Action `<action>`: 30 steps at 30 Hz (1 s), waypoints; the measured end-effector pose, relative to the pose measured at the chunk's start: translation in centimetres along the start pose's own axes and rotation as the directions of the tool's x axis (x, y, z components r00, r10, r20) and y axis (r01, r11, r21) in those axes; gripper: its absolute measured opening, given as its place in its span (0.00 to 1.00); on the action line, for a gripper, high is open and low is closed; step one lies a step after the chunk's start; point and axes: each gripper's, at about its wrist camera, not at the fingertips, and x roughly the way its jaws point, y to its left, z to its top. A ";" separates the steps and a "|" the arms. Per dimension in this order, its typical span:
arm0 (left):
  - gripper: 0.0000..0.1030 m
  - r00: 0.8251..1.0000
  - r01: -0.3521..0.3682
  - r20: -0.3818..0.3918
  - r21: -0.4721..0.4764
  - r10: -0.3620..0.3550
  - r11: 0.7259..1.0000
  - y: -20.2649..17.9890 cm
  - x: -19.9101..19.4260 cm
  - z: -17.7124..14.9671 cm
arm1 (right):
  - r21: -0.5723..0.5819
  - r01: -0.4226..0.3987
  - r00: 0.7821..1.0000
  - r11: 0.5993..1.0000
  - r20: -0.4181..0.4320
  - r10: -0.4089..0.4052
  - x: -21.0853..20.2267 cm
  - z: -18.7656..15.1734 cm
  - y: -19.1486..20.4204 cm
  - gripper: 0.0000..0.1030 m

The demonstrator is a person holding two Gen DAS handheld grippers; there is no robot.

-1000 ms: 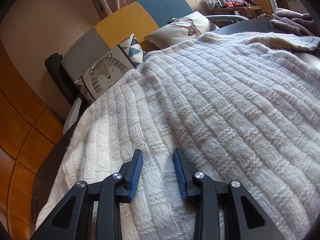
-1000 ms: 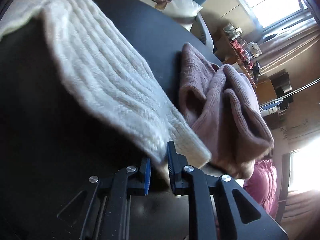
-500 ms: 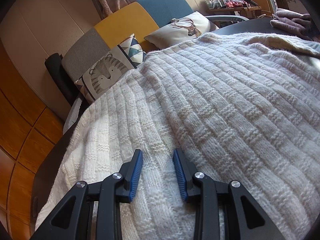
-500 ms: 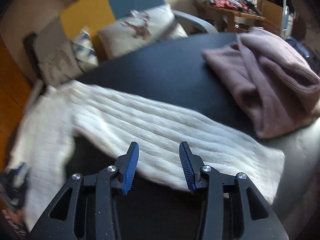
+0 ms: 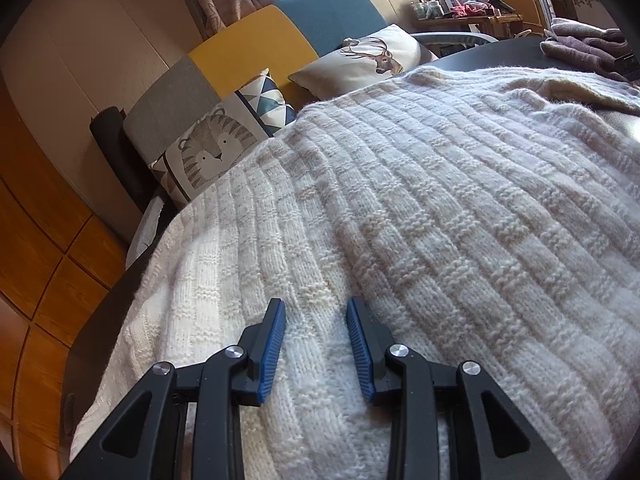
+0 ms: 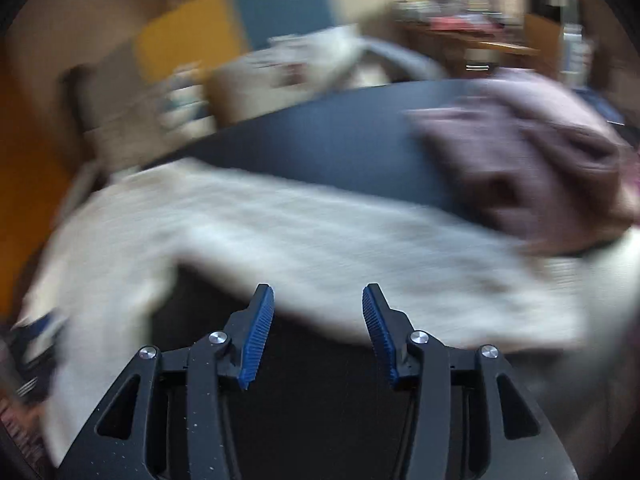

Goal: Fold clothes

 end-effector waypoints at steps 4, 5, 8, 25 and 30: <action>0.31 0.996 0.088 -0.017 -0.056 -0.089 0.995 1.3 -0.7 0.0 | 0.037 -0.269 0.955 0.962 -0.116 0.272 3.2 -2.6 4.7 0.48; 0.31 0.992 0.118 -0.025 -0.088 -0.120 0.989 1.9 -1.0 0.0 | 0.037 -0.264 0.956 0.964 -0.123 0.267 3.4 -3.1 4.9 0.48; 0.31 0.983 0.181 -0.008 -0.154 -0.185 0.971 2.8 -3.0 -0.3 | 0.047 -0.270 0.950 0.962 -0.148 0.275 3.7 -4.4 4.9 0.48; 0.31 0.928 0.291 0.066 -0.742 -0.367 0.603 12.1 -9.5 -13.6 | -0.200 -0.390 0.911 0.899 -0.228 0.344 0.8 -9.6 9.2 0.70; 0.31 0.884 0.381 0.124 -0.750 -0.451 0.541 10.5 -8.9 -14.5 | -0.300 -0.392 0.915 0.870 -0.232 0.332 0.7 -10.6 12.3 0.70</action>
